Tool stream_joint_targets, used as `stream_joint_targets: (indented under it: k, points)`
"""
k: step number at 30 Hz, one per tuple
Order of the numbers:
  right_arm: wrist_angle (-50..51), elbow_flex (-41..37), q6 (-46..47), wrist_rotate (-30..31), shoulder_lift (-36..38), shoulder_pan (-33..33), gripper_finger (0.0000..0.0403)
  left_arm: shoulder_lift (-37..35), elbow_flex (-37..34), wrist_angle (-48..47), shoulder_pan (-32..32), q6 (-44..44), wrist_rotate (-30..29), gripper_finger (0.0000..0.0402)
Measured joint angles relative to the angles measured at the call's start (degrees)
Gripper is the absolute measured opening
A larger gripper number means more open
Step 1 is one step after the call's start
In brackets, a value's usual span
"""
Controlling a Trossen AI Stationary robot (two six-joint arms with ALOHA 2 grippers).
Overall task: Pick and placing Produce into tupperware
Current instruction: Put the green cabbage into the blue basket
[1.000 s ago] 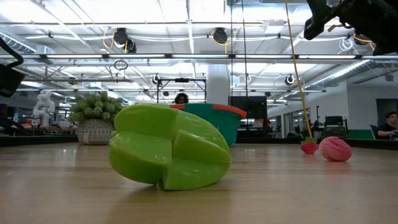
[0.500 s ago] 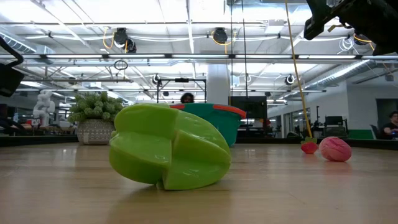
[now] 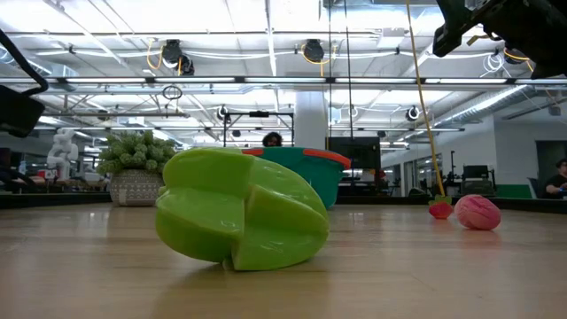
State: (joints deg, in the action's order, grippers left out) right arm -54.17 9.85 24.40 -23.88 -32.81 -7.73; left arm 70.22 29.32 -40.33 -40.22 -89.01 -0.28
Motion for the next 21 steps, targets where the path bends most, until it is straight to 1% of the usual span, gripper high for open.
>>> stream_joint_targets:
  k: [7,10,21]
  points:
    - [0.0,0.0,0.0,0.0,0.0,0.0,0.0242,0.0,0.0,0.1,1.1,1.4,-0.2,0.0330]
    - [0.0,0.0,0.0,0.0,0.0,0.0,0.0242,0.0,0.0,0.1,1.2,1.6,-0.2,0.0323]
    - [0.0,0.0,0.0,0.0,0.0,0.0,0.0242,0.1,-0.1,-0.8,1.2,1.6,0.8,0.0246]
